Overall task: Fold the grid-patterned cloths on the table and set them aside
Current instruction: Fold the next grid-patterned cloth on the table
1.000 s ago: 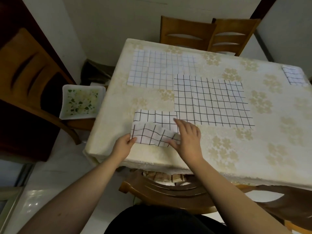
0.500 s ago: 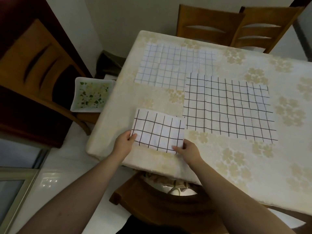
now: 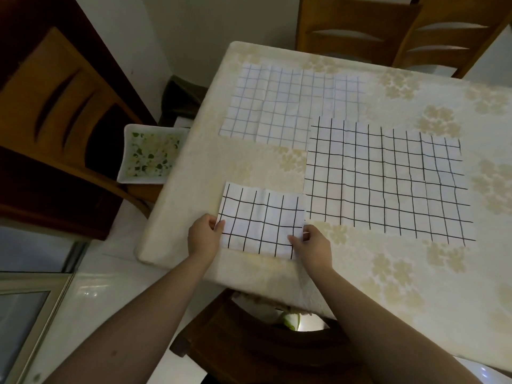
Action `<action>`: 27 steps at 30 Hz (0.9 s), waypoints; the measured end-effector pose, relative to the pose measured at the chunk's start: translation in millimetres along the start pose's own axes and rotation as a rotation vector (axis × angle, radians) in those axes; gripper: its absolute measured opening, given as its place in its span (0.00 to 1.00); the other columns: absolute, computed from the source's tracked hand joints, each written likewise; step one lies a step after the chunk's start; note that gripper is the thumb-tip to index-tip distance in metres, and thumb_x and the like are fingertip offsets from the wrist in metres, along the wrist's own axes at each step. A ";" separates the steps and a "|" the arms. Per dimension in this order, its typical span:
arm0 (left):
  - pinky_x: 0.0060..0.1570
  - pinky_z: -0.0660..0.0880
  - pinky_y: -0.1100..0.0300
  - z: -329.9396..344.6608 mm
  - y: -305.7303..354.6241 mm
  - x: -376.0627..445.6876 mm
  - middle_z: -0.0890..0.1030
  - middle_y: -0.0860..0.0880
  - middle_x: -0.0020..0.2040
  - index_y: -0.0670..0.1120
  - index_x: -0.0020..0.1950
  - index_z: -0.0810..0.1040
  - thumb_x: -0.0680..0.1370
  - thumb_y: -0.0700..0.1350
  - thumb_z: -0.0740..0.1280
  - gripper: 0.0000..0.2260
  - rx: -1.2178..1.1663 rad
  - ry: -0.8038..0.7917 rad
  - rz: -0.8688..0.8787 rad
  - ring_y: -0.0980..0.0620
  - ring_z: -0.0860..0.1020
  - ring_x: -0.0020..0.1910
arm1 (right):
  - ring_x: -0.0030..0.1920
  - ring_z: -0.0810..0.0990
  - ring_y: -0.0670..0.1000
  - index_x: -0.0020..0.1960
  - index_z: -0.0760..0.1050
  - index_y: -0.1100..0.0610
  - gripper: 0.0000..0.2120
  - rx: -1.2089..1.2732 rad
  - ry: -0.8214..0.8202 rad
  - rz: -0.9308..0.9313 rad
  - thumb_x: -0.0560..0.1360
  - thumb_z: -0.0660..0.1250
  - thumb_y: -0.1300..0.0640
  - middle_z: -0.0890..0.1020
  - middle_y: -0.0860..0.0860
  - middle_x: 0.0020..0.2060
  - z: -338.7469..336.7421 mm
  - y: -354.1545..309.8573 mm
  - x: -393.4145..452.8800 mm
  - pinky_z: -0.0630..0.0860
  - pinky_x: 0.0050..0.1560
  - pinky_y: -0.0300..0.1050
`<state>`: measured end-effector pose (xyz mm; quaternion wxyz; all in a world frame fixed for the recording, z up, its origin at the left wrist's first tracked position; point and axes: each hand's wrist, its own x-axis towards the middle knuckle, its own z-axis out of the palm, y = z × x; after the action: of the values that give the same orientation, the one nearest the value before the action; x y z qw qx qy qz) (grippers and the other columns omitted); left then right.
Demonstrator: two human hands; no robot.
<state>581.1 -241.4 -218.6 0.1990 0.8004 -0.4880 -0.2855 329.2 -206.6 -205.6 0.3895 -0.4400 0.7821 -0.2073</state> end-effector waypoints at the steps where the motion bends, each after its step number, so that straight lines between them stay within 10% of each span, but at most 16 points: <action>1: 0.39 0.68 0.59 0.8 -0.8 1.2 0.79 0.48 0.39 0.43 0.42 0.77 0.77 0.47 0.70 0.09 0.022 0.004 0.005 0.48 0.76 0.38 | 0.34 0.73 0.47 0.48 0.73 0.55 0.10 0.005 0.013 0.004 0.74 0.72 0.51 0.74 0.47 0.34 -0.2 1.1 0.0 0.67 0.32 0.35; 7: 0.40 0.69 0.57 8.9 -4.6 7.7 0.77 0.45 0.43 0.44 0.42 0.76 0.78 0.49 0.68 0.09 0.108 0.027 0.036 0.46 0.76 0.41 | 0.47 0.77 0.45 0.66 0.72 0.52 0.23 0.108 0.087 -0.023 0.74 0.73 0.51 0.79 0.48 0.50 3.4 3.8 -5.6 0.77 0.51 0.42; 11: 0.45 0.74 0.51 7.1 0.0 2.4 0.77 0.42 0.50 0.42 0.53 0.75 0.77 0.46 0.69 0.10 0.112 0.058 0.059 0.42 0.77 0.46 | 0.67 0.70 0.54 0.71 0.69 0.54 0.30 -0.191 0.202 -0.352 0.73 0.73 0.47 0.74 0.53 0.66 13.2 7.3 -12.6 0.66 0.66 0.53; 19: 0.73 0.60 0.49 29.5 -1.2 -16.3 0.65 0.45 0.77 0.44 0.76 0.65 0.82 0.50 0.54 0.23 0.438 -0.072 0.759 0.47 0.60 0.77 | 0.77 0.59 0.54 0.78 0.57 0.56 0.30 -0.567 -0.027 -0.650 0.81 0.50 0.44 0.62 0.53 0.77 50.7 -0.2 -15.8 0.55 0.76 0.54; 27: 0.75 0.55 0.46 31.8 -19.4 -16.2 0.54 0.47 0.80 0.48 0.80 0.54 0.81 0.59 0.44 0.29 0.624 -0.177 0.613 0.47 0.53 0.79 | 0.79 0.43 0.52 0.80 0.46 0.52 0.32 -0.770 -0.172 -0.627 0.81 0.43 0.38 0.45 0.49 0.79 50.2 16.5 -3.6 0.40 0.78 0.52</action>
<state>567.5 -219.6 -250.1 -0.0191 0.6129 -0.7808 -0.1199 361.3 -193.9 -245.7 0.1810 -0.7812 0.5968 0.0264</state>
